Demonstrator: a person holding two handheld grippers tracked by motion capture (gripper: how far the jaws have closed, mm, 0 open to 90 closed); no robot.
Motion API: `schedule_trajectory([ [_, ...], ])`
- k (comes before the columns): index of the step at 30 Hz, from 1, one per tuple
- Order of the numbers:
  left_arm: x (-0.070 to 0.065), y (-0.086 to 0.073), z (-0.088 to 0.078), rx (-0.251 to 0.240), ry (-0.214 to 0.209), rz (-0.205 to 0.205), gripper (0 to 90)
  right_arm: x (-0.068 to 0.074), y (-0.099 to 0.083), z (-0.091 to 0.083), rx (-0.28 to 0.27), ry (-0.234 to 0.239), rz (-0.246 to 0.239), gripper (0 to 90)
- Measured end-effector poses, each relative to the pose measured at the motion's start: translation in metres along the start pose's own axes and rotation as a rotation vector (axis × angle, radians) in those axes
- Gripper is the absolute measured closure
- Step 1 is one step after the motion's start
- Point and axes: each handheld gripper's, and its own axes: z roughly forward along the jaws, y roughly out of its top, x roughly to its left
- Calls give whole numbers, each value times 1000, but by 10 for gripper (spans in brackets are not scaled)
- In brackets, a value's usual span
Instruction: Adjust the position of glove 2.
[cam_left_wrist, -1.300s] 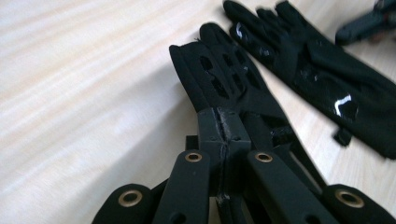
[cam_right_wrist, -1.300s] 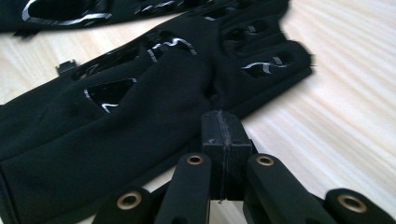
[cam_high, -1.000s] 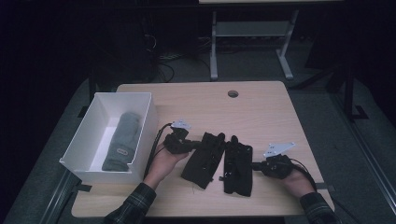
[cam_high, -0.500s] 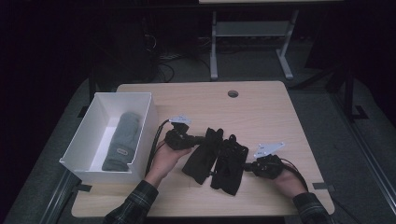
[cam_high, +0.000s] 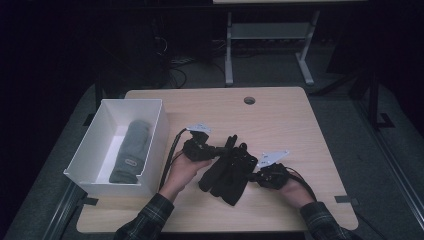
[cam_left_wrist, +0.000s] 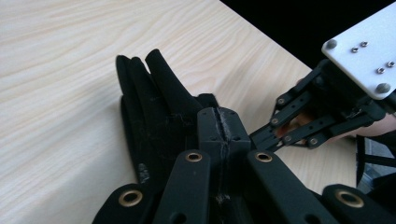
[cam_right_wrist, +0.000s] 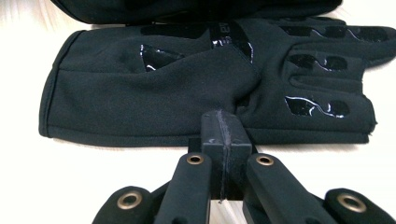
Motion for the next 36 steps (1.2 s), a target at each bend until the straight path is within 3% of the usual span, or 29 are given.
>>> schedule_trajectory([
  [10, -5, -3, 19, 40, -16, 9, 892, 5, 11, 14, -12, 24, -9, 900],
  [19, -14, -7, 45, 80, -25, 27, 891, 5, 11, 14, -14, 23, -7, 900],
  [24, -13, -9, 50, 73, -43, 21, 857, 5, 11, 12, -13, 19, -9, 897],
  [26, -13, -8, 49, 69, -54, 19, 788, 3, 9, 5, -18, 14, 10, 829],
  [29, -15, -9, 46, 68, -53, 22, 767, -7, 2, -9, -35, -16, 36, 729],
  [32, -19, -12, 48, 98, -54, 46, 891, -17, -7, -27, -63, -69, 72, 654],
  [36, -27, -21, 57, 156, -41, 80, 896, -33, -20, -43, -91, -134, 125, 529],
])
